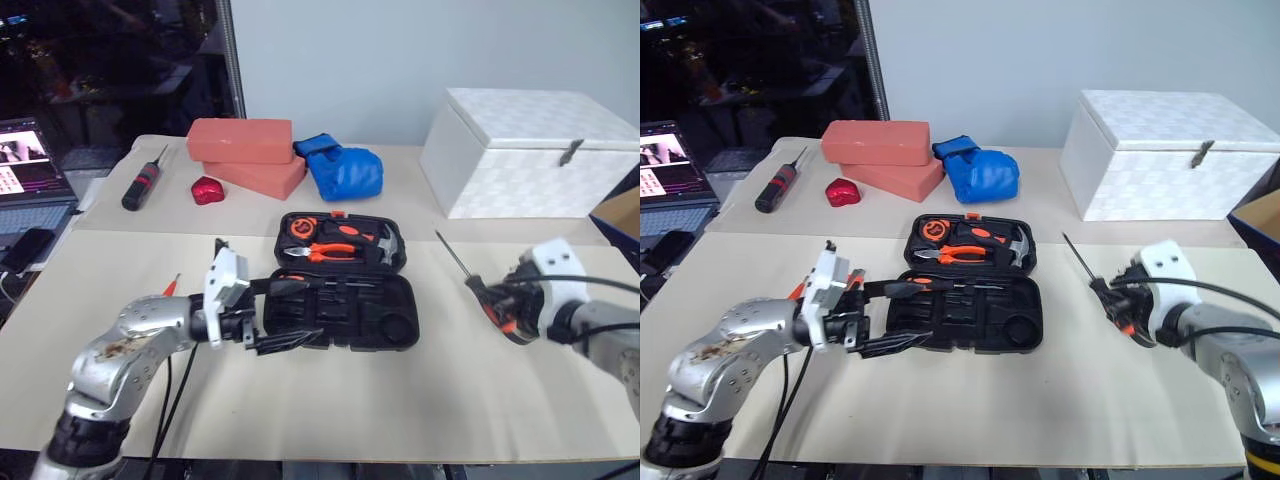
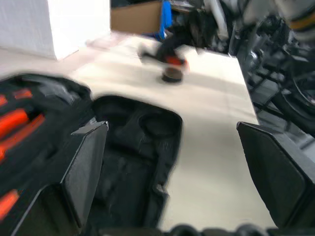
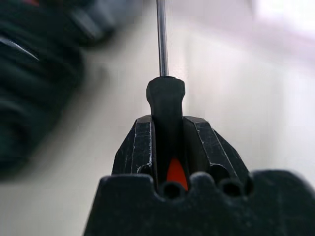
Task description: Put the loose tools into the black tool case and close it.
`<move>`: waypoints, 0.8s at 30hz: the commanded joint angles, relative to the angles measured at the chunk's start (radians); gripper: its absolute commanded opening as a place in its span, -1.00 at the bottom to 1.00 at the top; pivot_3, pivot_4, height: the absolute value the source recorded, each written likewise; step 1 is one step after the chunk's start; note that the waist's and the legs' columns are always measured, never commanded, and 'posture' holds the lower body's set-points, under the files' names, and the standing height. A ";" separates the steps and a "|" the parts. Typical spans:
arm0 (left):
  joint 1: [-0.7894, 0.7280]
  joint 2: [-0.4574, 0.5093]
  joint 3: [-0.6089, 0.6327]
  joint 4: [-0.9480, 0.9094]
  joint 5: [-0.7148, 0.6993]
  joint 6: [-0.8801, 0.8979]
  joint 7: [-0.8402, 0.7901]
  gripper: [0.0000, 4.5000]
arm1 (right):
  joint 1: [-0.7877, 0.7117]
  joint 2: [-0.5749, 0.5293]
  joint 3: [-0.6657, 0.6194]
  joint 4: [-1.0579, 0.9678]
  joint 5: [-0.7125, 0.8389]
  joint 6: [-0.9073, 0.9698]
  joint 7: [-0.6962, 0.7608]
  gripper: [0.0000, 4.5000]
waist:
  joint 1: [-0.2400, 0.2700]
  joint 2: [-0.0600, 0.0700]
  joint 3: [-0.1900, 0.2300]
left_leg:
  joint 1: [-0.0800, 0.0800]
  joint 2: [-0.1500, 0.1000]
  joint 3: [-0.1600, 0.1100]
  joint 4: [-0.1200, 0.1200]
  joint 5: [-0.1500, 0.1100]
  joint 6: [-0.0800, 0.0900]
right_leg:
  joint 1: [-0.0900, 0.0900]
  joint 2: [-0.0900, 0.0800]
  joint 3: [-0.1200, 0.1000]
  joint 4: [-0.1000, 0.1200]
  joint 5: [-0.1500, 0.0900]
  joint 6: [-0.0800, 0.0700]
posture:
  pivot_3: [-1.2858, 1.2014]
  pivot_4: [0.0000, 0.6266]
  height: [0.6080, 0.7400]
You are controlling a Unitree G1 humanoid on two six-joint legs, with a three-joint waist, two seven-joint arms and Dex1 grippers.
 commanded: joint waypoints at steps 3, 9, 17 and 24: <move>0.090 0.052 0.109 -0.050 -0.046 -0.056 -0.055 1.00 | -0.189 -0.057 0.302 0.119 -0.167 -0.286 0.237 -0.78 | 0.000 -0.001 0.002 | 0.000 0.000 0.000 0.000 0.000 0.000 | 0.000 0.000 0.000 -0.001 0.000 0.000 | 0.03 -0.52 1.00; 0.165 0.086 0.173 -0.046 -0.044 -0.087 -0.079 1.00 | -0.323 -0.043 0.556 0.343 -0.380 -0.591 0.465 -0.78 | 0.011 -0.001 0.003 | -0.004 -0.001 0.001 0.000 0.000 0.000 | -0.003 -0.002 0.000 -0.003 0.000 0.000 | 0.03 -0.52 1.00; 0.217 0.109 0.216 -0.034 -0.033 -0.112 -0.070 1.00 | -0.378 0.041 0.634 0.464 -0.476 -0.682 0.570 -0.78 | 0.008 -0.002 0.003 | -0.008 0.000 0.002 -0.002 -0.001 0.001 | -0.011 -0.001 0.000 0.007 0.000 0.001 | 0.03 -0.52 1.00; 0.208 0.111 0.203 -0.039 -0.029 -0.112 -0.054 1.00 | -0.411 0.110 0.671 0.562 -0.562 -0.711 0.594 -0.78 | 0.003 -0.002 0.003 | -0.001 0.000 0.002 0.000 0.000 0.000 | -0.008 -0.001 0.000 0.012 -0.003 -0.003 | 0.03 -0.52 1.00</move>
